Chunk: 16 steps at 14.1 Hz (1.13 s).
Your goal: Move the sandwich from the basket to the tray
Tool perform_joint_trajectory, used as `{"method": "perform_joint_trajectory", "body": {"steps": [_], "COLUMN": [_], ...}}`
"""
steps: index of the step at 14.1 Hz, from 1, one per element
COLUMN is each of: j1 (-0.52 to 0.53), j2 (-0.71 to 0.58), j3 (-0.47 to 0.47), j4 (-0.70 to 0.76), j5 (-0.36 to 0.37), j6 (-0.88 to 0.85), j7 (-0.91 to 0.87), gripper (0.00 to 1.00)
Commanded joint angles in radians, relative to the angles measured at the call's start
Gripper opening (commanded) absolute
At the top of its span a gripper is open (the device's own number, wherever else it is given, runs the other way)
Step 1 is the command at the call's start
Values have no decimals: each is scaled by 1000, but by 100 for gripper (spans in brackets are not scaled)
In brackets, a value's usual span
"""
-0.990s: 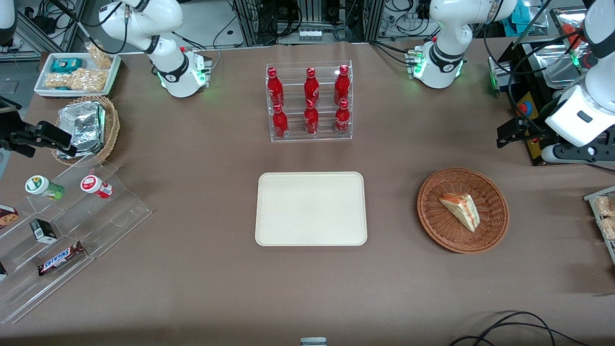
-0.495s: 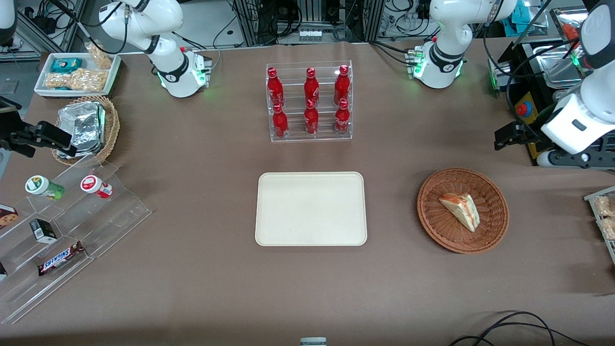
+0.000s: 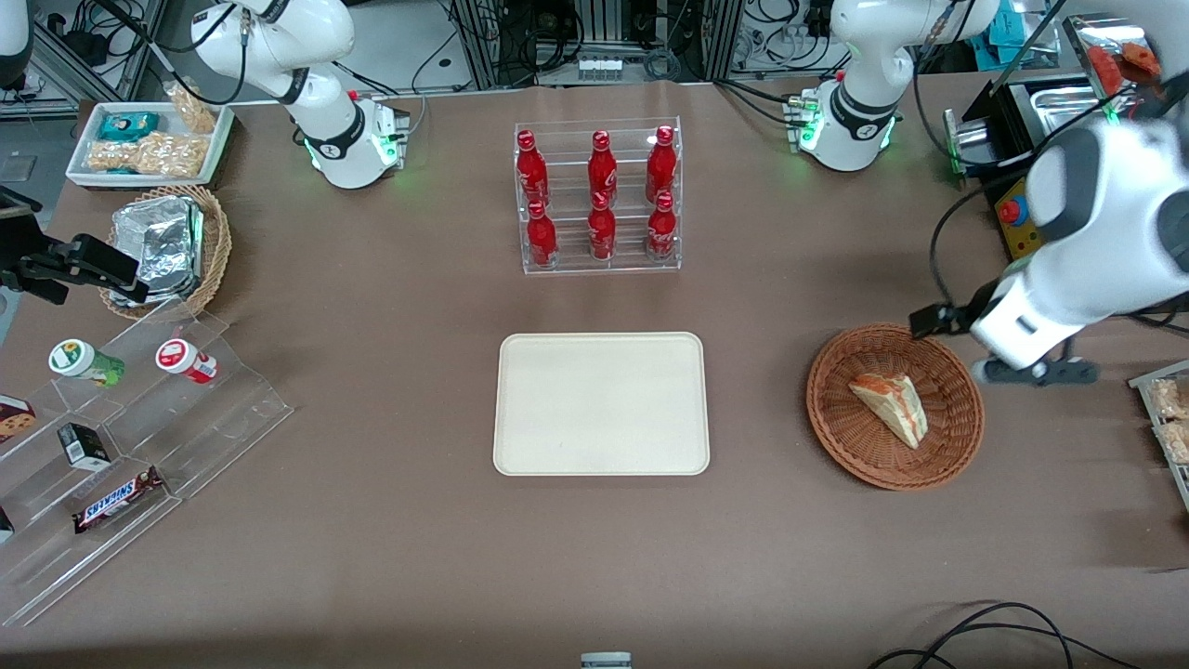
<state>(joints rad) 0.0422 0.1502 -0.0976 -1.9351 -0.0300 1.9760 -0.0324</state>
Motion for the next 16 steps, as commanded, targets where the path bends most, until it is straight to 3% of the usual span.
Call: {"method": "perform_joint_trajectory", "body": {"steps": [1,3,8,11,12,13,14,15,16], "j1": [30,30,-13,-16,-16,-15,-12,-12,-12], "j2": [3,17,110,190,207,209,203,200,195], "j3": [-2,-2,-7,-7,-5,-5,-5,-4,-4], "j4": [-166,-231,-170,-130,-121,-120,-125,-125,-117], "j5": [-5,-10,-2,-1,-1,-1,1,2,24], "j6": [244,380,419,420,420,417,409,400,379], "j7": [-9,-135,-708,-845,-845,-840,-836,-834,-834], "gripper": [100,100,100,100,93,64,29,12,8]}}
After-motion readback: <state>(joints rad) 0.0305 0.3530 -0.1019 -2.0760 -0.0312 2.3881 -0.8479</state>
